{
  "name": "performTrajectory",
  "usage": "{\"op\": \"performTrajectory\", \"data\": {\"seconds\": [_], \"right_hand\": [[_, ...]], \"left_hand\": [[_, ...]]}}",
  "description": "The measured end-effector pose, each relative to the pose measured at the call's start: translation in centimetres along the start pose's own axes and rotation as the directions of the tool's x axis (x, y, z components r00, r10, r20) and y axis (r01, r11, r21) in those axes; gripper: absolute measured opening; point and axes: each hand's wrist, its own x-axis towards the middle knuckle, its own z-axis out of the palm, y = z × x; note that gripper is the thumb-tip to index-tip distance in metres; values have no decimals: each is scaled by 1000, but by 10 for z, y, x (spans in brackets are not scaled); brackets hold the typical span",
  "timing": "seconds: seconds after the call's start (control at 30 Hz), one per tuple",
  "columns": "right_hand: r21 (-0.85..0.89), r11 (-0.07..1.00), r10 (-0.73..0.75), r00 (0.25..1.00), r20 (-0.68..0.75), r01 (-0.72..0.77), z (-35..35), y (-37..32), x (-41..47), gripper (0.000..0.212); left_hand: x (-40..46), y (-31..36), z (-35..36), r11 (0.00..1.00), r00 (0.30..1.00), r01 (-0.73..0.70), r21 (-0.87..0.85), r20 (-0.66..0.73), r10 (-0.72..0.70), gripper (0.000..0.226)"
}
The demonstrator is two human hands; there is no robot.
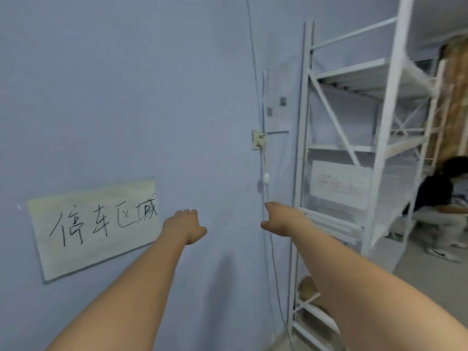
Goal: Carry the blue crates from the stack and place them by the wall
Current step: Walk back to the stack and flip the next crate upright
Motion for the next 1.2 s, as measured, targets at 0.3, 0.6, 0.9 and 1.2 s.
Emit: {"op": "performTrajectory", "data": {"seconds": [0.3,0.6,0.9,1.2], "right_hand": [[-48,901,431,902,3,-431,-53,108,-155,65],[-145,683,719,694,-45,-716,-118,210,-331,69],[-183,538,830,555,-56,-823,-141,311,-475,68],[-175,530,837,545,-49,-830,-130,406,-548,68]], "left_hand": [[-54,163,-28,870,885,-455,-191,14,466,63],[-155,336,-57,649,660,-737,-188,8,751,59],[-281,504,-70,453,460,-878,-157,-11,888,62],[-350,606,-47,424,423,-877,-227,57,904,76]]}}
